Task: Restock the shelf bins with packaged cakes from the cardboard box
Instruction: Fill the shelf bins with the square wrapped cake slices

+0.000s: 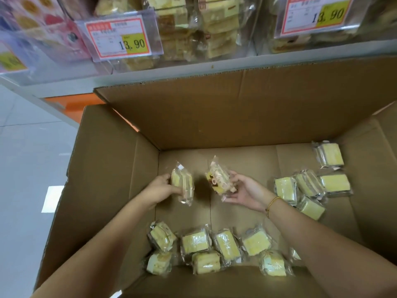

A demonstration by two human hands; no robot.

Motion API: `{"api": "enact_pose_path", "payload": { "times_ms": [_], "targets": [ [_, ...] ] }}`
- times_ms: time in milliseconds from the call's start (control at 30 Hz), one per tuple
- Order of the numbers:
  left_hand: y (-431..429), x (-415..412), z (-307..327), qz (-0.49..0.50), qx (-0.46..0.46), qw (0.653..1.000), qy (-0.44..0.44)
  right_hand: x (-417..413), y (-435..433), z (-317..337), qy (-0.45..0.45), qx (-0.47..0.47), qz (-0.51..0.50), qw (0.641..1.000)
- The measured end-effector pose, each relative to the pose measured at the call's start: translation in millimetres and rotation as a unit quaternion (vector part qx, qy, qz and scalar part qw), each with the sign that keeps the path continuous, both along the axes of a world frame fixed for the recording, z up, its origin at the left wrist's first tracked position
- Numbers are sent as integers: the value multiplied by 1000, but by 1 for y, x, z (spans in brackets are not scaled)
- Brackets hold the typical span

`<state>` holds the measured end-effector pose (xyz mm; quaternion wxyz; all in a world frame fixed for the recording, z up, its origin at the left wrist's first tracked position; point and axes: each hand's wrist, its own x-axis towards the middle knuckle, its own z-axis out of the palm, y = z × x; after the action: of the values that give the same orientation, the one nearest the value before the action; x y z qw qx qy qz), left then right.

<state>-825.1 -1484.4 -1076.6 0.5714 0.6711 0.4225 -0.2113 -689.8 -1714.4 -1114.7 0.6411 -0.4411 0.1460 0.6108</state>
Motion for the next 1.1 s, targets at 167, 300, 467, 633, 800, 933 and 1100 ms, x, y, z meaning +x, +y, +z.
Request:
{"api": "enact_pose_path", "payload": {
  "times_ms": [167, 300, 467, 633, 800, 933, 1100],
  "targets": [
    [4, 29, 67, 82, -246, 955, -143, 28, 22, 49, 70, 169, -42, 982],
    [9, 38, 109, 80, -349, 910, -209, 46, 37, 96, 26, 234, -11, 972],
    [21, 36, 138, 66, -434, 853, -282, 57, 44, 170, -167, 175, 83, 967],
    [15, 41, 157, 48, -451, 832, -321, 52, 41, 231, -338, 67, 112, 932],
    [-9, 43, 190, 80, -394, 857, -321, 48, 19, 268, -357, 27, 85, 930],
    [-32, 50, 229, 36, -293, 907, -301, 44, -4, 292, -309, 62, 11, 949],
    [-55, 60, 287, 26, -198, 932, -302, 45, -35, 325, -260, 127, -102, 952]
  ]
}}
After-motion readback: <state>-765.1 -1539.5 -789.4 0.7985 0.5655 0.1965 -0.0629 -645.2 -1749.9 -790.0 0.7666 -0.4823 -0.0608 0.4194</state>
